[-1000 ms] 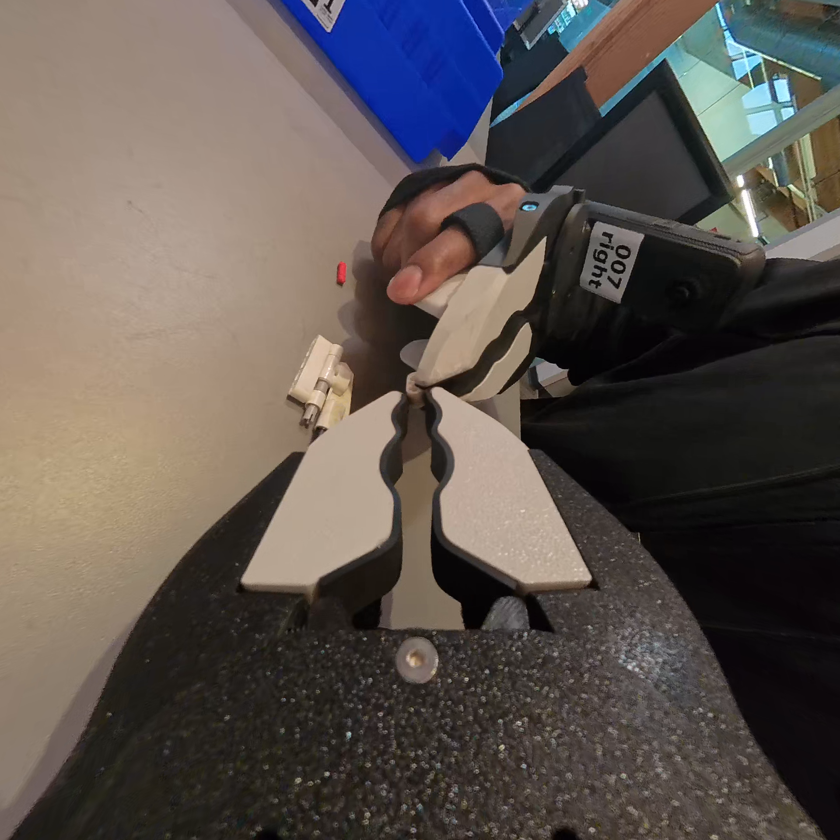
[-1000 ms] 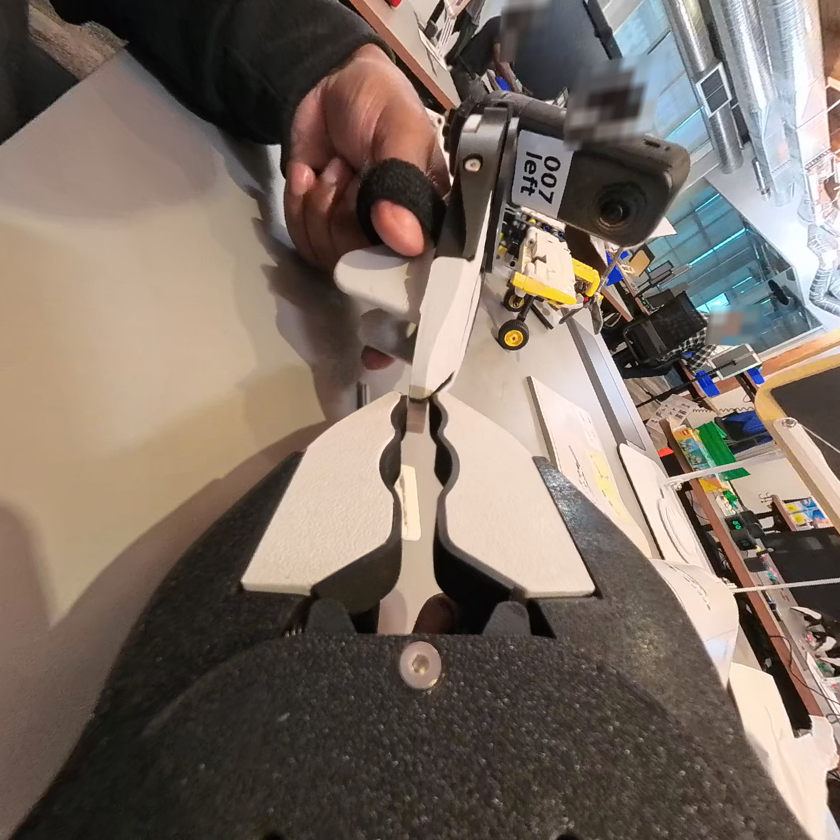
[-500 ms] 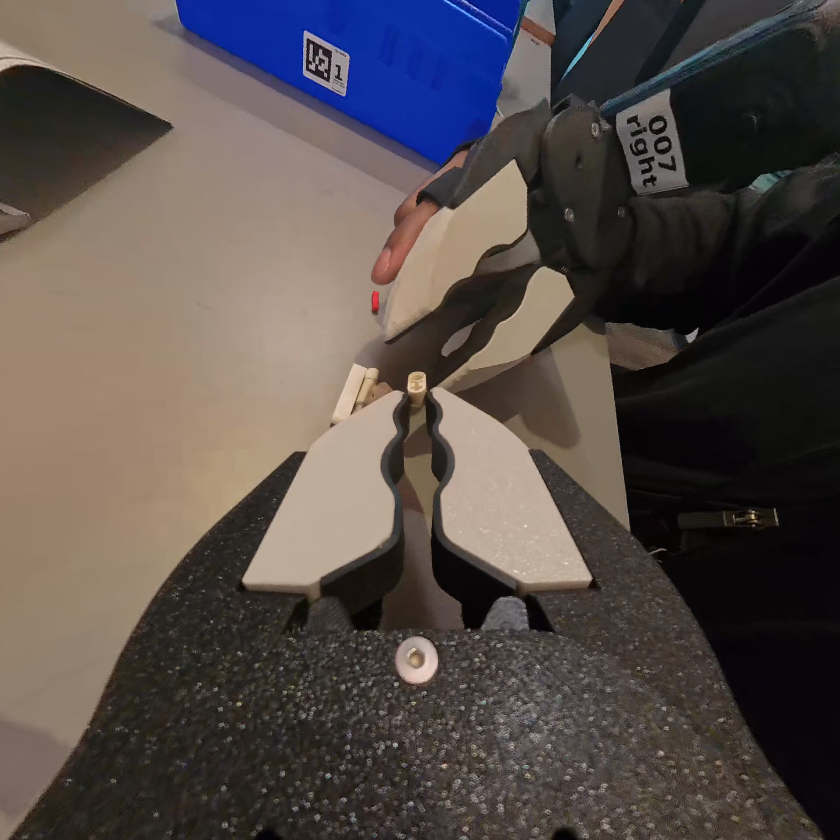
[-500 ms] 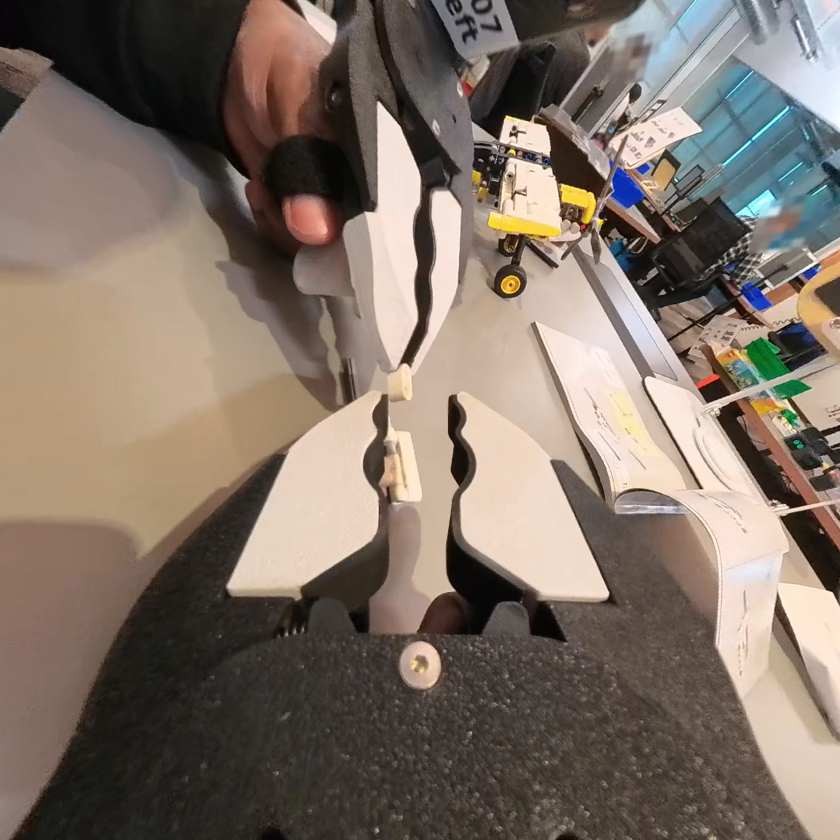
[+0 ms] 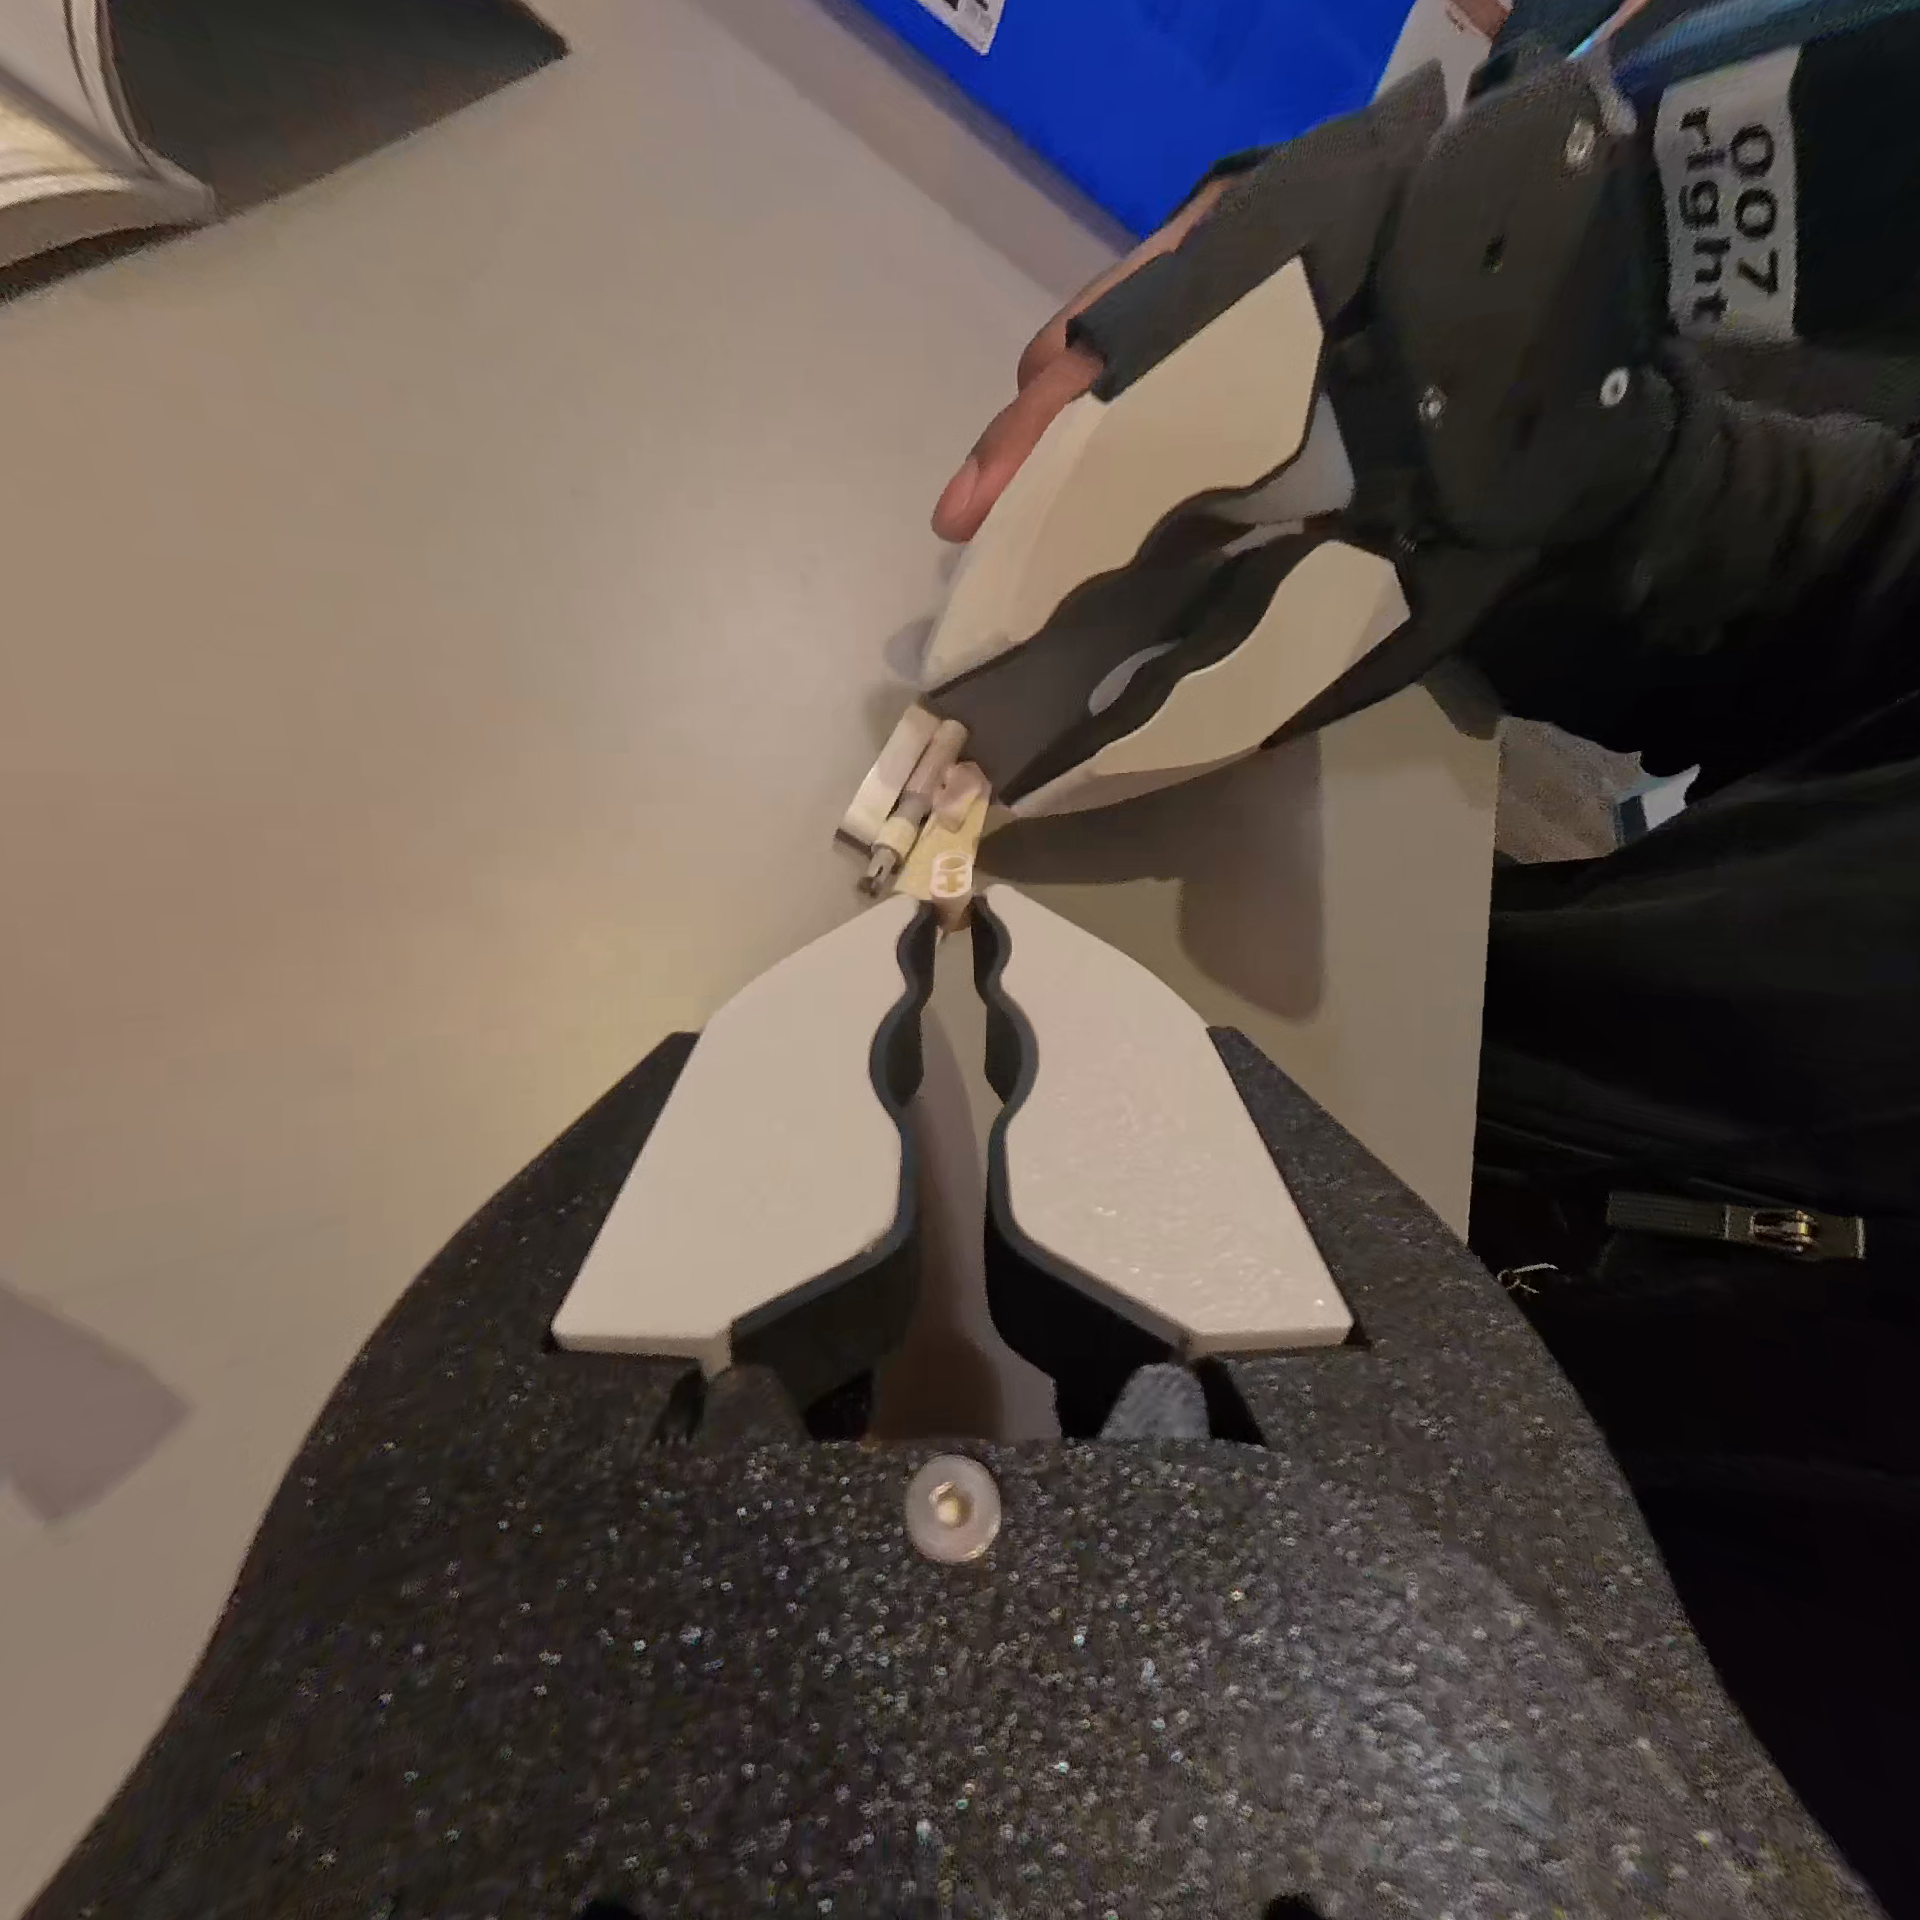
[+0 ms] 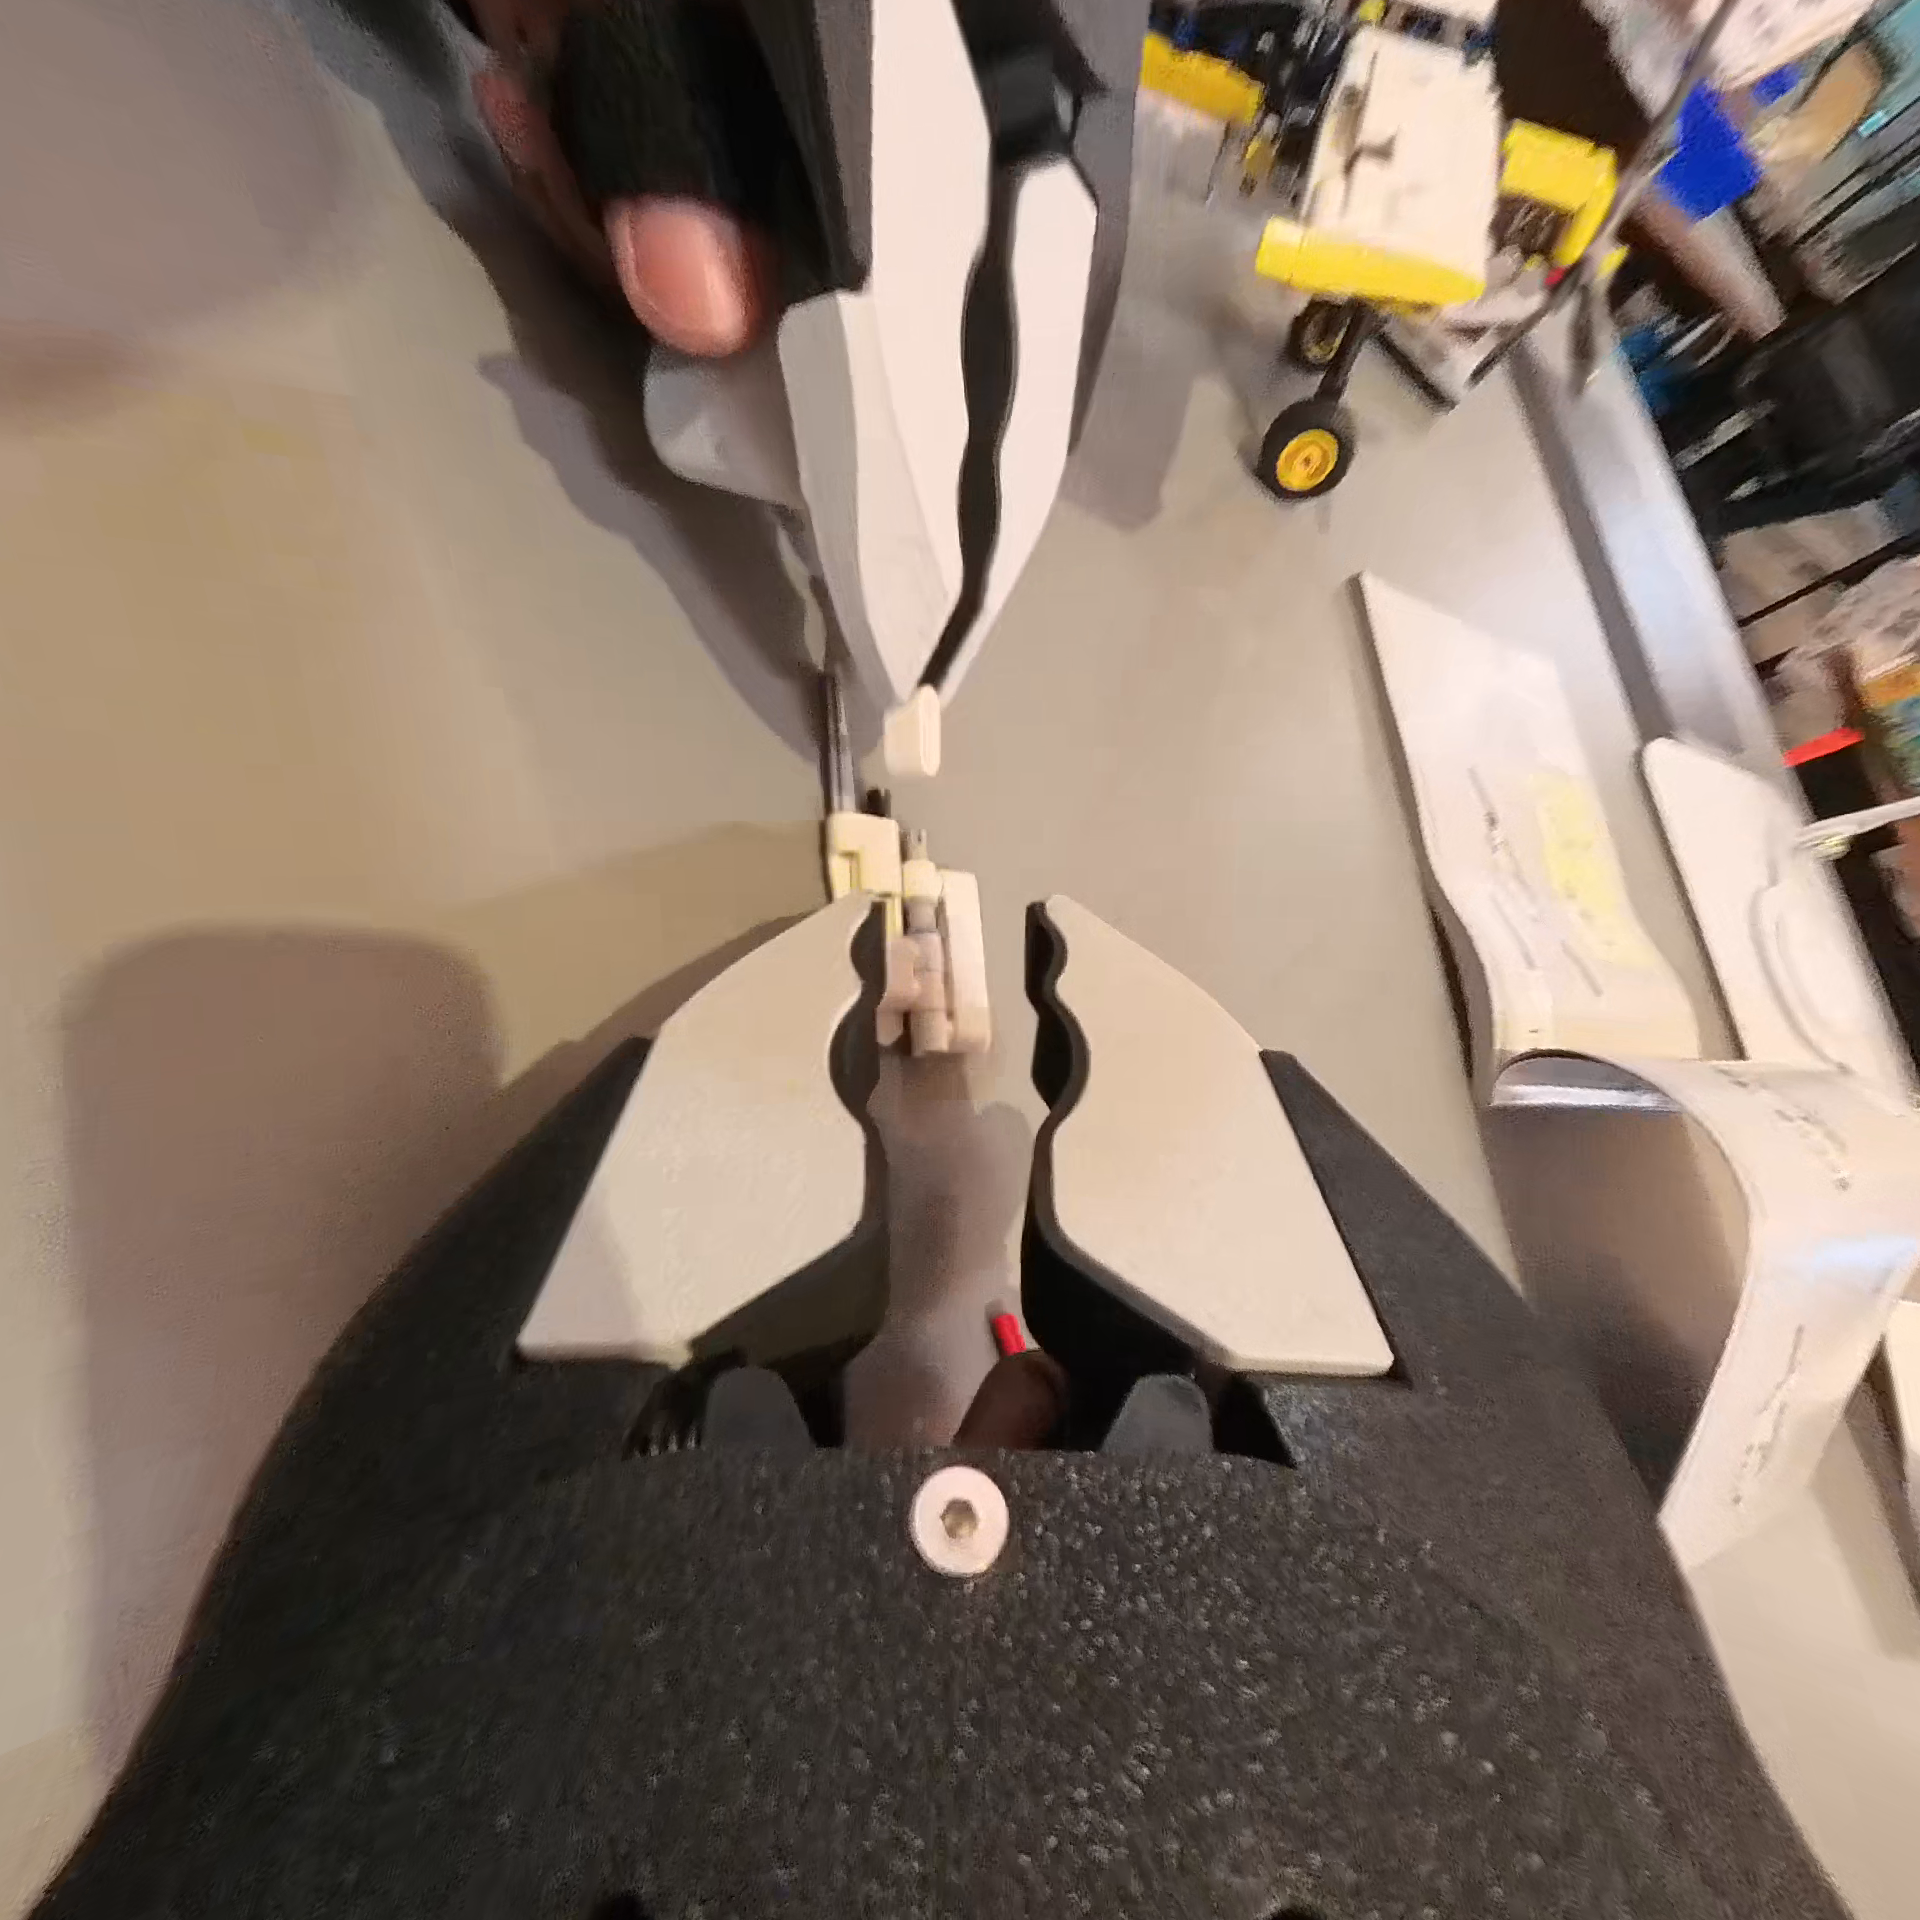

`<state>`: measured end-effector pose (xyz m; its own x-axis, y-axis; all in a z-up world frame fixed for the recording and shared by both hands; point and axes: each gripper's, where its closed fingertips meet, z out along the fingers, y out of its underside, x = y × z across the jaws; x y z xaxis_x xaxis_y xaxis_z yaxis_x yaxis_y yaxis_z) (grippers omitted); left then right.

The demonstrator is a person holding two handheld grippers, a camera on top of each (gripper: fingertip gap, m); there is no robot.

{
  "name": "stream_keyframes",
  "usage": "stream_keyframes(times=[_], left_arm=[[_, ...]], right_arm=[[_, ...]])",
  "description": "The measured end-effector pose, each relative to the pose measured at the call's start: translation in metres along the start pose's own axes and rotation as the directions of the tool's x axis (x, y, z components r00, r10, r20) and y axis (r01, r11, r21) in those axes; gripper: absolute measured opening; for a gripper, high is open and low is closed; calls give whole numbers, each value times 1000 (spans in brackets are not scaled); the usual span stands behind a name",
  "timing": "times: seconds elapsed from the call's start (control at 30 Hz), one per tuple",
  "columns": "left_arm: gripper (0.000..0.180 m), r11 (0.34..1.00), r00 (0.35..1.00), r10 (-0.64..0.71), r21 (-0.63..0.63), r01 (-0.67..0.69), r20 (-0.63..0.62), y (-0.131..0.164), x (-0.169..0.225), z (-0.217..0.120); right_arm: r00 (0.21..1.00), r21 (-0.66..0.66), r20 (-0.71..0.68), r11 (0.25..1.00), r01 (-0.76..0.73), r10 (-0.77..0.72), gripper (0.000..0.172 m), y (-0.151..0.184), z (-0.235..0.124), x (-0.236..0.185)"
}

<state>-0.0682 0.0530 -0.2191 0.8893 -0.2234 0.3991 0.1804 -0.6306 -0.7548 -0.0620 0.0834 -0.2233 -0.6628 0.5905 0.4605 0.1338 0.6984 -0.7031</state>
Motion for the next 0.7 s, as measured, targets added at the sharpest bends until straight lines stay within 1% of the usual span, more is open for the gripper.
stream_keyframes(times=[0.13,0.3,0.37,0.47,0.53,0.6,0.7], left_arm=[[7,1000,999,-17,2,17,31,5,-1,-4],[7,998,998,-36,48,34,52,4,-2,-11],[7,997,997,-48,69,44,56,4,-3,-14],[7,992,996,-73,105,68,48,2,-5,-19],[7,989,995,-91,123,86,36,0,-6,-21],[6,987,995,-100,129,96,29,-1,-7,-22],[6,986,994,-104,134,100,29,-2,-9,-22]], right_arm=[[987,-93,161,996,-11,26,34,8,3,-3],[926,-195,352,978,-72,139,46,11,15,-3],[894,-251,412,965,-72,174,48,15,19,-7],[878,-280,443,958,-54,179,43,14,21,-8],[881,-278,443,960,-41,166,32,13,21,-9],[895,-260,421,965,-38,148,31,12,22,-9],[931,-230,347,973,-35,115,30,12,22,-5]])
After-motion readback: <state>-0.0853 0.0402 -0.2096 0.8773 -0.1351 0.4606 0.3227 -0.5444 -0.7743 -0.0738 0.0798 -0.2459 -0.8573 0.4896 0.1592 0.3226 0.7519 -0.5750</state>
